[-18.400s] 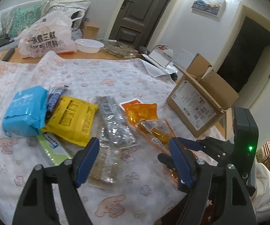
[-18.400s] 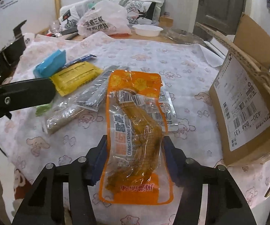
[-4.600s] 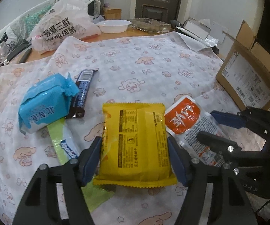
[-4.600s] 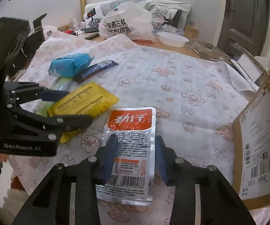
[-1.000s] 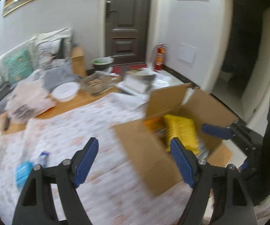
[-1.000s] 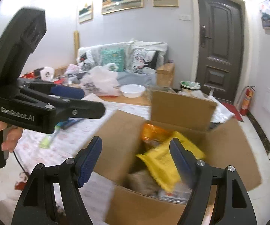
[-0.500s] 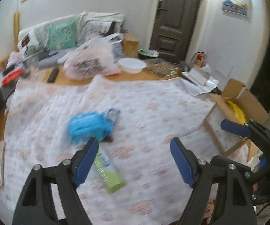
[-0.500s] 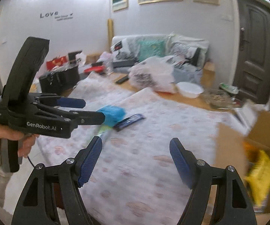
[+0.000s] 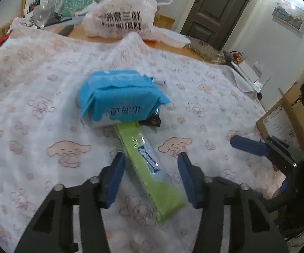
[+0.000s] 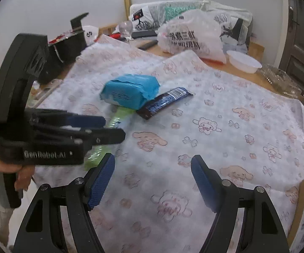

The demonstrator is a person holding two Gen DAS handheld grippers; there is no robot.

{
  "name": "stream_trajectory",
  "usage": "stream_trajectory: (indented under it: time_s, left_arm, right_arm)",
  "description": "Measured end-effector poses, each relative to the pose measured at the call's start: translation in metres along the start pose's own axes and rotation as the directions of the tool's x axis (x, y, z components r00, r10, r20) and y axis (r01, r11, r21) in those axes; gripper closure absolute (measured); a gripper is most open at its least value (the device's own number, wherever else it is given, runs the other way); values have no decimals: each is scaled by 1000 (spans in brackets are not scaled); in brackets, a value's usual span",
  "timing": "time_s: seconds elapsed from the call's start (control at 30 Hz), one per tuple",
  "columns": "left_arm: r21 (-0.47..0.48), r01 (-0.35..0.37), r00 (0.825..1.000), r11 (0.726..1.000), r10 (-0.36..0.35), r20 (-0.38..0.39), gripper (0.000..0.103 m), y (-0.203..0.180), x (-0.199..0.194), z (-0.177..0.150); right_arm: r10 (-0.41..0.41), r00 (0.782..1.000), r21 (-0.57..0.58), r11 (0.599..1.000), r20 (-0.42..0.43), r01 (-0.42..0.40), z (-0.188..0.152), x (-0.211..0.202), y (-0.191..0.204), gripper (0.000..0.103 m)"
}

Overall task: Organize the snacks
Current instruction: 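Grasp the green candy stick with the left gripper while the right grasps the chocolate bar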

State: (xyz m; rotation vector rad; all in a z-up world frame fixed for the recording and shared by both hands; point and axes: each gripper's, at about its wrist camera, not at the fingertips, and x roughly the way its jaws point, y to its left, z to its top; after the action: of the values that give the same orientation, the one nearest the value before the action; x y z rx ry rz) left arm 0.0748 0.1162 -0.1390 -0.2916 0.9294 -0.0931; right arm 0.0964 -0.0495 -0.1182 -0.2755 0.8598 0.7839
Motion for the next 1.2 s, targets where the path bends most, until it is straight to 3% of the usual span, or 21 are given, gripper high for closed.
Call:
stream_trajectory:
  time_s: [0.1, 0.43, 0.57, 0.8, 0.9, 0.93, 0.97, 1.0, 1.03, 1.2]
  left_arm:
    - [39, -65, 998, 997, 64, 22, 71, -1, 4, 1]
    - [46, -73, 997, 996, 71, 36, 78, 24, -4, 7]
    - [8, -118, 991, 993, 117, 72, 92, 40, -10, 13]
    - [-22, -79, 995, 997, 80, 54, 89, 52, -10, 15]
    - [-24, -45, 998, 999, 46, 48, 68, 51, -11, 12]
    - [-24, -50, 998, 998, 51, 48, 64, 49, -11, 10]
    - [-22, -45, 998, 999, 46, 47, 64, 49, -11, 9]
    - [-24, -35, 998, 999, 36, 43, 64, 48, -10, 9]
    - [-27, -28, 999, 999, 29, 39, 64, 48, -10, 8]
    - [-31, -27, 999, 999, 28, 38, 64, 45, -10, 6]
  right_arm:
    - [9, 1000, 15, 1000, -19, -9, 7, 16, -8, 32]
    - [8, 999, 32, 999, -39, -7, 32, 45, -3, 32]
    - [3, 999, 58, 998, -48, 0, 45, 63, -1, 32]
    - [-62, 997, 40, 997, -54, 64, 62, 88, 8, 31]
    - [-88, 994, 38, 995, -63, 91, 66, 93, 9, 32]
    - [-100, 993, 35, 994, -67, 102, 67, 95, 9, 34]
    - [-117, 991, 36, 992, -65, 119, 68, 95, 8, 45]
    - [-126, 990, 36, 991, -59, 129, 68, 94, 8, 65]
    - [-128, 990, 27, 991, -53, 130, 67, 93, 7, 74]
    - [-121, 991, 9, 993, -53, 122, 59, 83, 1, 85]
